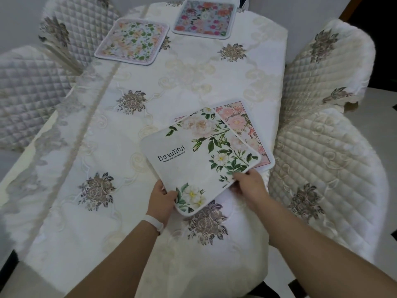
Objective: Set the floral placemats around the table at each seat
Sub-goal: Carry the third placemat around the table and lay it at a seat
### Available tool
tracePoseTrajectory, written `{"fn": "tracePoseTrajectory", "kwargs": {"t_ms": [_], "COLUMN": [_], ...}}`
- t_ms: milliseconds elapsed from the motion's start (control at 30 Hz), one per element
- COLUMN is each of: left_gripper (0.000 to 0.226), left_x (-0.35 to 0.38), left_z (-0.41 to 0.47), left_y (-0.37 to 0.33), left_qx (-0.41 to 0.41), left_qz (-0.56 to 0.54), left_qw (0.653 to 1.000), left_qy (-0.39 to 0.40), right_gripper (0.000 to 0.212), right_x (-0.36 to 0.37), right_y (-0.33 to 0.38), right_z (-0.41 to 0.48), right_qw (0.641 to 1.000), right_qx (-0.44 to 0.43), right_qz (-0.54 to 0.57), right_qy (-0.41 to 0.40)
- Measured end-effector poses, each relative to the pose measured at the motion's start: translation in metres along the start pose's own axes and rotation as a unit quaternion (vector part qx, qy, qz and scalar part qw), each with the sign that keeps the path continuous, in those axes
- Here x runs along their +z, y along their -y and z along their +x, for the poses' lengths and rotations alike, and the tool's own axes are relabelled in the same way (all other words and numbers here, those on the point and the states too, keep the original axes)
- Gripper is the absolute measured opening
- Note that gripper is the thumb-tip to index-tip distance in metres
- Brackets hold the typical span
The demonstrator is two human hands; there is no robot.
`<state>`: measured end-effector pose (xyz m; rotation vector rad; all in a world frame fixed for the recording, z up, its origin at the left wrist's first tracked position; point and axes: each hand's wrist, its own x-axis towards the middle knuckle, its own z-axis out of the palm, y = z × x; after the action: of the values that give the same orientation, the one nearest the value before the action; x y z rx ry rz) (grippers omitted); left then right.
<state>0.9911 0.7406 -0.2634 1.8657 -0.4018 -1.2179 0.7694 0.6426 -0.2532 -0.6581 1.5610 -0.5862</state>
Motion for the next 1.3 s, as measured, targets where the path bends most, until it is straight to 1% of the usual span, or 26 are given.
{"fn": "tracePoseTrajectory", "kwargs": {"t_ms": [100, 200, 300, 367, 500, 633, 733, 900, 967, 1033, 1133, 1233, 1300], "left_gripper": [0.044, 0.045, 0.043, 0.04, 0.038, 0.034, 0.034, 0.033, 0.032, 0.032, 0.035, 0.036, 0.037], "left_x": [-0.015, -0.028, -0.036, -0.037, -0.029, -0.019, -0.018, -0.034, -0.044, -0.056, -0.079, -0.101, -0.122], "left_z": [0.002, 0.0, 0.002, 0.003, -0.001, -0.011, -0.026, -0.052, -0.066, -0.076, -0.089, -0.105, -0.12], "left_y": [0.003, 0.008, 0.011, 0.011, 0.006, 0.003, 0.004, 0.012, 0.015, 0.014, 0.017, 0.021, 0.027], "left_qx": [-0.009, -0.019, -0.021, -0.021, -0.024, -0.028, -0.034, -0.028, -0.021, -0.01, 0.009, 0.03, 0.048], "left_qz": [0.007, 0.027, 0.049, 0.061, 0.082, 0.075, 0.063, 0.035, 0.02, 0.013, -0.002, -0.012, -0.027], "left_qw": [1.0, 0.999, 0.998, 0.997, 0.992, 0.986, 0.984, 0.982, 0.981, 0.981, 0.983, 0.984, 0.984], "left_qy": [-0.003, -0.013, -0.035, -0.05, -0.091, -0.143, -0.16, -0.185, -0.191, -0.191, -0.184, -0.174, -0.17], "right_gripper": [0.022, 0.016, 0.014, 0.013, 0.015, 0.022, 0.017, 0.004, 0.005, 0.01, 0.007, 0.009, 0.006], "right_x": [-0.013, -0.017, -0.014, -0.009, 0.004, 0.009, 0.011, 0.015, 0.016, 0.016, 0.018, 0.023, 0.032], "right_y": [0.024, 0.042, 0.053, 0.058, 0.065, 0.068, 0.067, 0.062, 0.057, 0.052, 0.042, 0.03, 0.017], "right_z": [0.022, 0.036, 0.039, 0.042, 0.048, 0.046, 0.042, 0.019, 0.001, -0.019, -0.051, -0.081, -0.106], "right_qw": [1.0, 0.998, 0.988, 0.98, 0.949, 0.934, 0.917, 0.903, 0.907, 0.911, 0.909, 0.91, 0.915], "right_qx": [-0.01, -0.035, -0.044, -0.049, -0.095, -0.128, -0.167, -0.2, -0.206, -0.215, -0.232, -0.244, -0.248], "right_qz": [0.012, -0.057, -0.144, -0.183, -0.274, -0.303, -0.331, -0.34, -0.323, -0.305, -0.305, -0.297, -0.287], "right_qy": [-0.014, -0.017, 0.027, 0.063, 0.126, 0.14, 0.149, 0.17, 0.176, 0.178, 0.166, 0.153, 0.142]}}
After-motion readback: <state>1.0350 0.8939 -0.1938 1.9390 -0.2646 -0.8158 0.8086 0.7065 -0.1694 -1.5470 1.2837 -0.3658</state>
